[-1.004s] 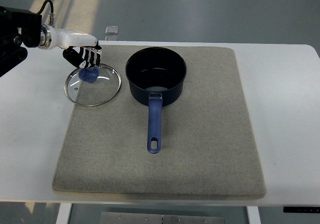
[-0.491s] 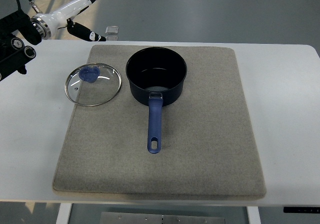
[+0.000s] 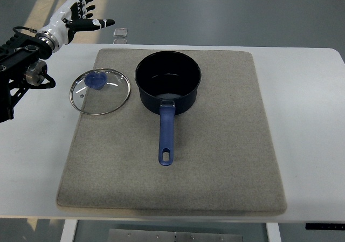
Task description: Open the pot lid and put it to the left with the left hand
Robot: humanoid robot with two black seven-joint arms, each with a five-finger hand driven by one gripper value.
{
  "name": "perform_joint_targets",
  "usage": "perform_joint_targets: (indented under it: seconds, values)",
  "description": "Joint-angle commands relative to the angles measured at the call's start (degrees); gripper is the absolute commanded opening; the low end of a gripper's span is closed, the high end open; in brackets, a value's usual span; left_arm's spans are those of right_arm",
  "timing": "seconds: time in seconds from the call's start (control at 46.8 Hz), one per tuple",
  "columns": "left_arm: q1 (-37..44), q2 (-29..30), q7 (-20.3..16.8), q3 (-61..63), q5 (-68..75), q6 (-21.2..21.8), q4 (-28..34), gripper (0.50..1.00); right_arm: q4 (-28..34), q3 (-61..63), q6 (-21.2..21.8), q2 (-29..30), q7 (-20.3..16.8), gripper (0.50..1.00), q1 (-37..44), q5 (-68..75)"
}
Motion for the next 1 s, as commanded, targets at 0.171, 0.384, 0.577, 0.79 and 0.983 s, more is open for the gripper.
perform_joint_targets:
  seconds: [0.171, 0.384, 0.577, 0.79, 0.983]
  values:
    - [1.8, 0.4, 0.5, -3.7, -4.1, -25.1, 5.1, 0.994, 0.0, 0.0, 0.0, 0.0, 0.0, 0.915, 0.0, -0.1]
    - [5.3, 1.4, 5.2, -9.9, -12.4, -32.0, 6.8, 0.994, 0.0, 0.0, 0.0, 0.0, 0.0, 0.915, 0.0, -0.1]
    - [6.2, 1.6, 9.7, -9.9, -21.1, -32.0, 9.0, 0.994, 0.0, 0.0, 0.0, 0.0, 0.0, 0.915, 0.0, -0.1]
    - [6.3, 1.2, 10.5, -9.9, -22.3, -32.0, 12.5, 0.994, 0.0, 0.0, 0.0, 0.0, 0.0, 0.915, 0.0, 0.0]
    - [6.2, 1.0, 10.5, -9.9, -22.3, -32.0, 12.6, 0.994, 0.0, 0.0, 0.0, 0.0, 0.0, 0.915, 0.0, -0.1]
